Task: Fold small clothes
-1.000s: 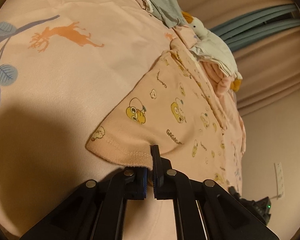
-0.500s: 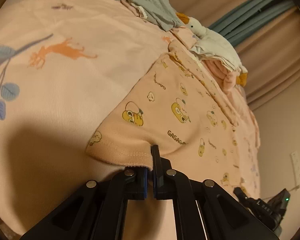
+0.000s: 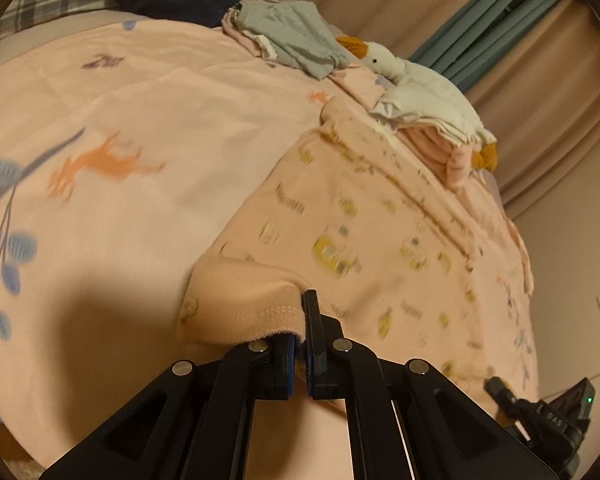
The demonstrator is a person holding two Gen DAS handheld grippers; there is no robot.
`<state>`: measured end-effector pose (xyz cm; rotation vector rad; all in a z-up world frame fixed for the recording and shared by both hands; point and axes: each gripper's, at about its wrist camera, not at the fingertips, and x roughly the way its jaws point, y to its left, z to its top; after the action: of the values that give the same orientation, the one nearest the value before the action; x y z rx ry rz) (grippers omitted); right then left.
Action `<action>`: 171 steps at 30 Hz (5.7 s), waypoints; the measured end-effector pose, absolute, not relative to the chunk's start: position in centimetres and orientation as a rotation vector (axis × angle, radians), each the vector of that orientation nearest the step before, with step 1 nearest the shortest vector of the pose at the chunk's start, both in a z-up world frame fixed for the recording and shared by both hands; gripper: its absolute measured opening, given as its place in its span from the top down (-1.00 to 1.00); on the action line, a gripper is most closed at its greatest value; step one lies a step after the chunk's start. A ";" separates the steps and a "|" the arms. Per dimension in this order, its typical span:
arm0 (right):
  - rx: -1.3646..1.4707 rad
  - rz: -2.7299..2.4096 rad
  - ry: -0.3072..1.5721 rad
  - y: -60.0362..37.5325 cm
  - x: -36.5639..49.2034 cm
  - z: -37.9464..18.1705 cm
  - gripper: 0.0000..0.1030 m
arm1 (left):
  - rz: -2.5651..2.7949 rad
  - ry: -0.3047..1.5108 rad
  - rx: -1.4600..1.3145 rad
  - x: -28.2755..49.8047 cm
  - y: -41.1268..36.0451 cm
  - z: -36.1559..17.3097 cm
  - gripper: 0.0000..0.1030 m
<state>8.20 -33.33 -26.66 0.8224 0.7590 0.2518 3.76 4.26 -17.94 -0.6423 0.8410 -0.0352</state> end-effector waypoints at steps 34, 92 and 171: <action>0.476 -0.012 0.859 -40.3 37.4 -16.4 0.48 | 0.050 0.950 -0.314 32.7 2.8 -13.9 0.28; 0.779 -0.178 0.765 -42.7 7.0 -24.3 0.51 | 0.013 0.768 -0.723 6.5 7.0 -16.6 0.88; 0.321 -0.047 0.867 -31.5 12.8 -23.2 0.33 | 0.129 0.838 -0.287 8.7 0.1 -21.7 0.00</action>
<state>12.81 -31.46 -23.19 0.3215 0.8674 -0.0474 8.73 0.13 -21.75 -0.2868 0.8381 0.1291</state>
